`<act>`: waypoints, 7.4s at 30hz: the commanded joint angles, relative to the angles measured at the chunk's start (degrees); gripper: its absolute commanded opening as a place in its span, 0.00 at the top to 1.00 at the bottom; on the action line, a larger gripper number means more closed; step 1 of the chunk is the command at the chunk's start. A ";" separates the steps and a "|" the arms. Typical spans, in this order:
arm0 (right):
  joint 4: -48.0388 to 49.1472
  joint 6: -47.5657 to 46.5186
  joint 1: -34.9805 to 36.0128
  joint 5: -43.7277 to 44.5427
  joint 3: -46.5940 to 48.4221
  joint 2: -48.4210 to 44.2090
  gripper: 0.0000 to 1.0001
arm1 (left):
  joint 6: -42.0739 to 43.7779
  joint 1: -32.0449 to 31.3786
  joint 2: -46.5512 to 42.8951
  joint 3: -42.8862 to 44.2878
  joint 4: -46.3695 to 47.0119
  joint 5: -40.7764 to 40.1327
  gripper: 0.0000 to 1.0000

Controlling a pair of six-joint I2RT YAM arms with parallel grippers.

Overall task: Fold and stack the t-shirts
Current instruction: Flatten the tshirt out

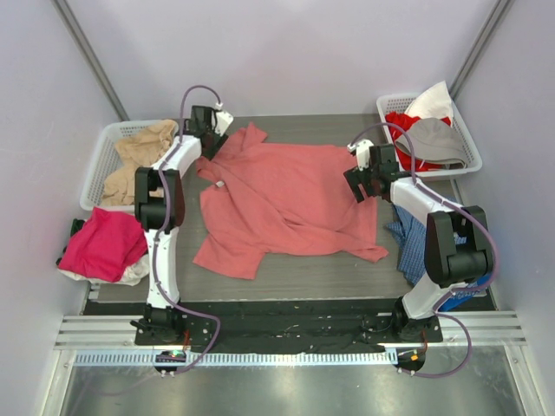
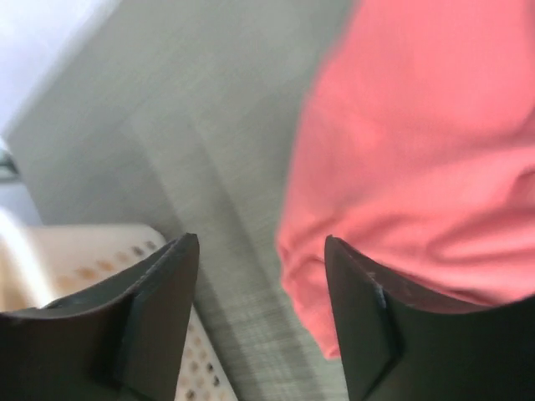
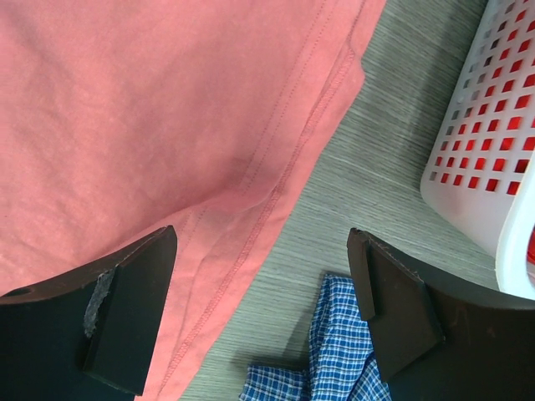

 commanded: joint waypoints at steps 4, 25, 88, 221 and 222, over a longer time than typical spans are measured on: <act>-0.03 1.06 0.79 0.26 2.22 0.20 0.09 | -5.56 -1.08 0.68 15.43 -2.83 8.88 0.31; -0.12 0.53 0.96 0.08 0.02 -0.59 0.10 | -10.48 -1.78 16.42 26.69 6.57 25.67 0.38; -0.12 1.67 1.31 -0.97 -0.77 -2.08 0.13 | 7.53 -3.19 21.88 25.91 12.19 3.09 1.00; -9.53 -2.20 11.16 5.71 3.54 3.46 0.00 | 1.99 -23.06 -67.16 -69.88 -1.47 -12.64 0.00; -9.53 -2.28 11.16 5.71 3.19 3.28 0.00 | 3.13 -22.79 -66.90 -70.76 0.48 -13.17 0.00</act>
